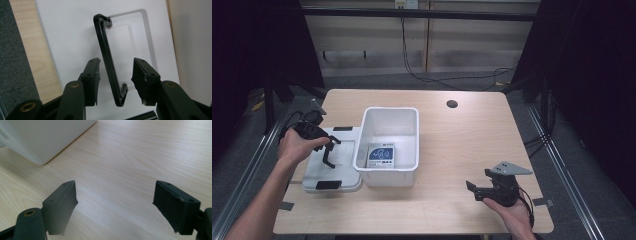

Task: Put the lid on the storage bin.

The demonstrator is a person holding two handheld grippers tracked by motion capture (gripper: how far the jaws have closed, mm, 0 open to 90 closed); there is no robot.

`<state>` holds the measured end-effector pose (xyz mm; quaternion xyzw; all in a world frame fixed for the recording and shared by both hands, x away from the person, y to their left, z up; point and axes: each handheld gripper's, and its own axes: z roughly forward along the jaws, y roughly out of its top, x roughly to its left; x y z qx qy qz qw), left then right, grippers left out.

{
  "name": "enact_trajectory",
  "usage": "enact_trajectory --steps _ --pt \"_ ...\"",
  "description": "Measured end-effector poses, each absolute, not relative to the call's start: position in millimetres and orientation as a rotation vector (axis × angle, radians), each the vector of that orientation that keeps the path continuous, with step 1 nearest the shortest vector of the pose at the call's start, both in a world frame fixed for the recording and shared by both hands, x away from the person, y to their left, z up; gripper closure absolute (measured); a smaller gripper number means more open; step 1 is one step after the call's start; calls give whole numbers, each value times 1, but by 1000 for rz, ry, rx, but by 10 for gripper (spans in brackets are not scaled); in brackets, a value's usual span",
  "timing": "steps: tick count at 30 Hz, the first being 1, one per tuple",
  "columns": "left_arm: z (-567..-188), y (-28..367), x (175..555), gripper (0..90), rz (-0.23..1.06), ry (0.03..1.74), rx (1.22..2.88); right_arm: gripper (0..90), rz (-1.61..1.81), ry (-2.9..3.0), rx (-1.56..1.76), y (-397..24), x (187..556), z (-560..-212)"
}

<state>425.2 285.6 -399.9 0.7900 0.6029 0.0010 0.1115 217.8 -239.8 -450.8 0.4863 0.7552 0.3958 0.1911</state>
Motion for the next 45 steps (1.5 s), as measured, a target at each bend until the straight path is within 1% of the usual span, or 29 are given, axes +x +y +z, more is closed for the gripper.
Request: enact_trajectory --steps 13,21,22,23,26,27,34,38,39,41,45 --pt "-414 277 432 644 17 1909 2320 181 1104 2143 1359 -239 219 -452" --pt "-417 274 435 684 5 1943 2310 179 1108 2148 1359 -239 219 -452" --pt "-417 274 436 699 -7 1947 2307 178 1110 2147 1360 -239 219 -452" --pt "-418 274 435 751 -12 1951 2299 178 1109 2149 1358 -239 219 -452" --pt "-418 275 435 784 8 1972 2265 177 1108 2150 1361 -238 219 -452" --pt "-417 276 437 787 -22 1983 2262 178 1108 2148 1364 -238 219 -452" --pt "-419 272 438 801 -28 2010 2248 178 1108 2151 1362 -239 219 -452" --pt "-419 267 439 822 -92 2009 2250 177 1112 2157 1373 -238 220 -453" --pt "-419 265 439 824 -69 2020 2241 176 1109 2162 1374 -238 220 -453" --pt "-419 264 440 827 -75 2011 2272 176 1110 2165 1371 -238 220 -453" --pt "-418 263 441 834 -76 2053 2238 176 1113 2164 1373 -238 219 -453"
